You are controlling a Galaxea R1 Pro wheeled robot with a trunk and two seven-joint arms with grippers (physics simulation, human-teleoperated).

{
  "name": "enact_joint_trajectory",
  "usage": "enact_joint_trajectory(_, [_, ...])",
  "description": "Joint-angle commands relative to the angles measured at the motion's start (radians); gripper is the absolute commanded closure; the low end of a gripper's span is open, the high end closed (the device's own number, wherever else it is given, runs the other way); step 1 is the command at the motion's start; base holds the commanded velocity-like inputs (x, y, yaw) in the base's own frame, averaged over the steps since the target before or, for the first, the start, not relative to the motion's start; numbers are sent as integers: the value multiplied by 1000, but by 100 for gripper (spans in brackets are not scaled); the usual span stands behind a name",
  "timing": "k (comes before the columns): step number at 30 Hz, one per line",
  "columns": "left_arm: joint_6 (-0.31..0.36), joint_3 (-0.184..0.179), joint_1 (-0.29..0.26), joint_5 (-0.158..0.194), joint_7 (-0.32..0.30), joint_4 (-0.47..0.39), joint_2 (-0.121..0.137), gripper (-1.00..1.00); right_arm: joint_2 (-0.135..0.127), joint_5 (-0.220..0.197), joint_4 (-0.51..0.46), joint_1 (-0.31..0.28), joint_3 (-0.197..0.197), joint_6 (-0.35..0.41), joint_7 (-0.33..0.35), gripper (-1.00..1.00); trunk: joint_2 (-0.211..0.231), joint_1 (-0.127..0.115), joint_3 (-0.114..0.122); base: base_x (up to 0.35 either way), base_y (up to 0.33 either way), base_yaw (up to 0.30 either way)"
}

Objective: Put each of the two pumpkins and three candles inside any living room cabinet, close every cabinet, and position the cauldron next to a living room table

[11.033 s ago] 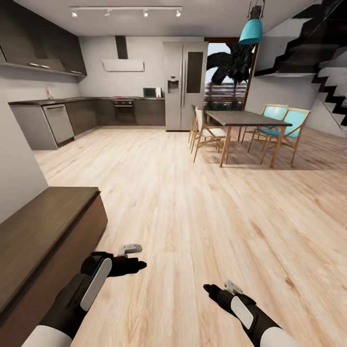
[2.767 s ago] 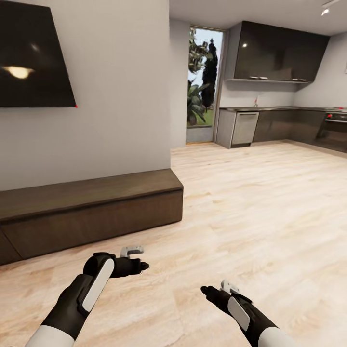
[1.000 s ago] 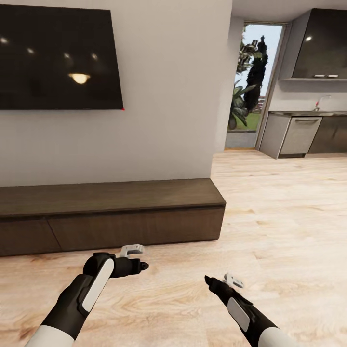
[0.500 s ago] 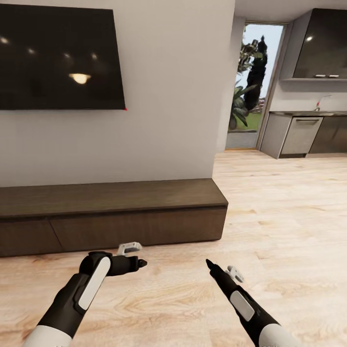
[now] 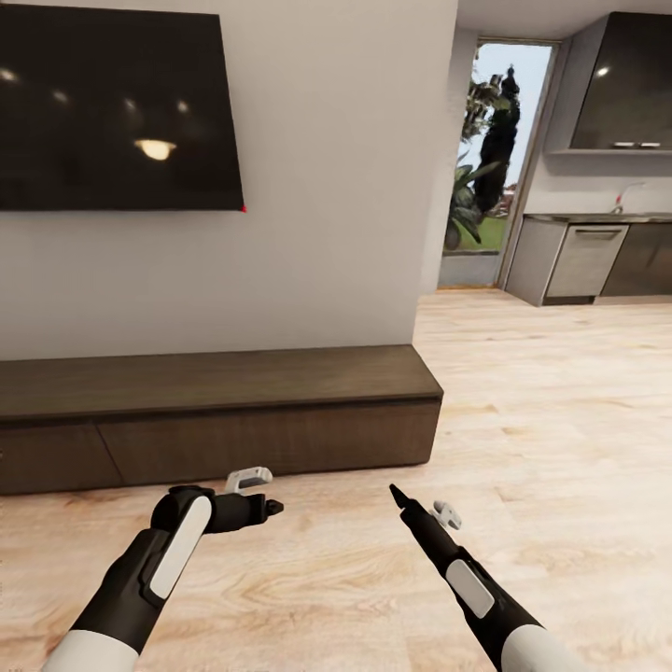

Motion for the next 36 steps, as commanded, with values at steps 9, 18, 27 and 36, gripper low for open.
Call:
enact_joint_trajectory(9, [2,-5,-1,8,12,-1,-2,-100,-1,-10,2,-1,8,-11,5,-100,0,0,-13,0,0,145])
enact_joint_trajectory(18, [2,-6,-1,4,12,-1,-5,-100,-2,-12,3,-1,7,-14,9,-100,0,0,-19,84,0,97])
enact_joint_trajectory(27, [5,2,1,16,7,-47,1,-100,-7,-89,8,-1,-42,-18,12,-100,0,0,-19,81,0,2])
enact_joint_trajectory(36, [11,46,27,314,3,-114,76,-100,-17,-131,10,0,-64,-107,2,-100,0,0,-19,1,0,0])
